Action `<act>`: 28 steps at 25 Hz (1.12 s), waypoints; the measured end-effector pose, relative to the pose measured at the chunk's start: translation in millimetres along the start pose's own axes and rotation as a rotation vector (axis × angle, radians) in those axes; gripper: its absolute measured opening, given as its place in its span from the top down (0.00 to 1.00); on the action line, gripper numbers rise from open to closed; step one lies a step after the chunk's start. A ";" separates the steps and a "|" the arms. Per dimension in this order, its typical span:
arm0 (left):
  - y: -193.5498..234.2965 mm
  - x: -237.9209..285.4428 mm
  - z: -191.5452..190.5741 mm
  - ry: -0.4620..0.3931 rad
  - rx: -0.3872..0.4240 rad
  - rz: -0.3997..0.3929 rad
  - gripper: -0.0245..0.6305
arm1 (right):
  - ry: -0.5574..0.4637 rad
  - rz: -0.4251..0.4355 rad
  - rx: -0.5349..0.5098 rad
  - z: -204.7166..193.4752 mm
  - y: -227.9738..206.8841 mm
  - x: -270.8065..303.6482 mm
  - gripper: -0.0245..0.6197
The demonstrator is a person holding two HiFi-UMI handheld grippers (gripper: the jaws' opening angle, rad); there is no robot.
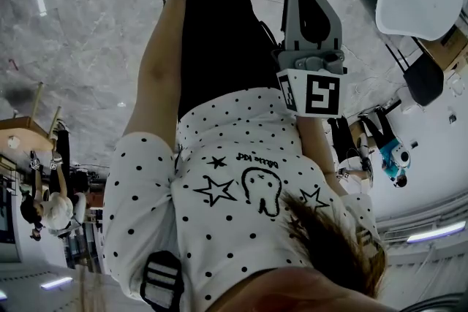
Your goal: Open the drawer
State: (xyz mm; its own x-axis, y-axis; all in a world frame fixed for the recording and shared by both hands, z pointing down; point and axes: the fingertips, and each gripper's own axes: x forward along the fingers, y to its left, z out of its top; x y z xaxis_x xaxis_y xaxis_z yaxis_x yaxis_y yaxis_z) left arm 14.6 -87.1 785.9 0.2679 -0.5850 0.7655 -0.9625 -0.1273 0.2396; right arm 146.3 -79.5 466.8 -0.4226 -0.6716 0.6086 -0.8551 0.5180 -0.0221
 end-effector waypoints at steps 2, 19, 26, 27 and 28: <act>-1.3 -0.5 0.4 -0.005 0.000 0.000 0.75 | 0.001 0.000 0.001 -1.7 -0.1 -2.4 0.94; 3.5 -7.7 2.3 0.063 -0.044 0.042 0.75 | -0.024 0.008 0.021 7.5 -1.2 0.4 0.94; 1.6 -24.8 9.3 0.063 -0.053 0.043 0.77 | -0.049 0.012 0.037 16.9 -7.4 2.1 0.94; 0.8 -27.4 9.8 0.067 -0.050 0.045 0.77 | -0.052 0.013 0.038 18.1 -8.0 1.6 0.94; 0.4 -30.4 10.6 0.067 -0.047 0.048 0.78 | -0.055 0.015 0.038 19.2 -8.3 1.5 0.94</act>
State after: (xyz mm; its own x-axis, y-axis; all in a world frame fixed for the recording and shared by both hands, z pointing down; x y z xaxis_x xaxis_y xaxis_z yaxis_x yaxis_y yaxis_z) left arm 5.6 -77.9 756.4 0.2249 -0.5341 0.8150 -0.9717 -0.0616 0.2279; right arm 147.0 -95.0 452.6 -0.4503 -0.6927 0.5634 -0.8590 0.5082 -0.0617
